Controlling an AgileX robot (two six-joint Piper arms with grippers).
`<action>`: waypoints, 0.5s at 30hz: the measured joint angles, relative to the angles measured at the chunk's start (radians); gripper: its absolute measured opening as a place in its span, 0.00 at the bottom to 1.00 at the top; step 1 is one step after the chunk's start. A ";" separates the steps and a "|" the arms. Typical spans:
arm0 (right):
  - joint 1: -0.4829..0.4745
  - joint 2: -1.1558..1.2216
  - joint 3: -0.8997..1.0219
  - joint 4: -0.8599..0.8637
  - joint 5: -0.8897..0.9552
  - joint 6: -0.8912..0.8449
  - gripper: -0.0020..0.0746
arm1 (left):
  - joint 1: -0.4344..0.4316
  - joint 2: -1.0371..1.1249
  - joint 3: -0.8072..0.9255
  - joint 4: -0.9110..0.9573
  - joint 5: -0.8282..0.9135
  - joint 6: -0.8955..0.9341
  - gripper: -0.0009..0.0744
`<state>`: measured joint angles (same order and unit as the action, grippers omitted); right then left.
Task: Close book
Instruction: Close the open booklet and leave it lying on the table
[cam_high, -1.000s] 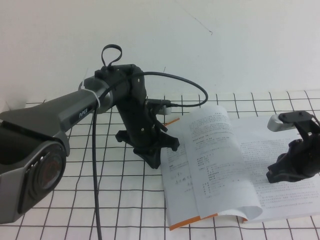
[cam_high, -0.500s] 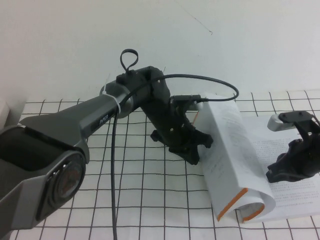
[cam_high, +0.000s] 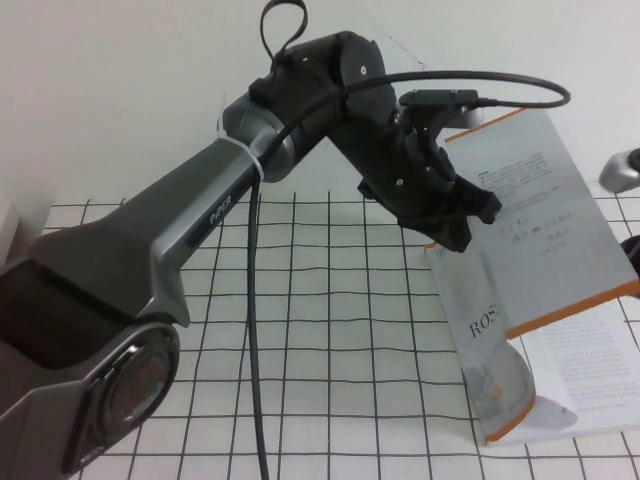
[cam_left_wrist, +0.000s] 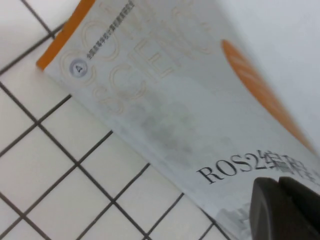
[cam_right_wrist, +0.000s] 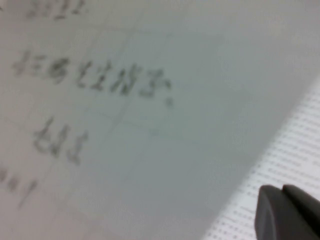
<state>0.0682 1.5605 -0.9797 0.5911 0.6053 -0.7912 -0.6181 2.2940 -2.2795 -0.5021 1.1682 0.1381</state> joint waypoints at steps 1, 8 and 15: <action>-0.010 -0.042 0.000 -0.030 0.002 0.025 0.02 | -0.005 -0.009 -0.005 0.000 0.002 0.000 0.01; -0.041 -0.319 -0.003 -0.134 0.012 0.116 0.02 | -0.027 -0.052 -0.011 0.035 0.041 -0.024 0.01; -0.051 -0.529 -0.006 -0.191 -0.003 0.170 0.02 | -0.037 -0.080 -0.011 0.069 0.069 -0.028 0.01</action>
<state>0.0173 1.0319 -0.9853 0.4005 0.6021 -0.6213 -0.6547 2.2136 -2.2910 -0.4335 1.2372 0.1099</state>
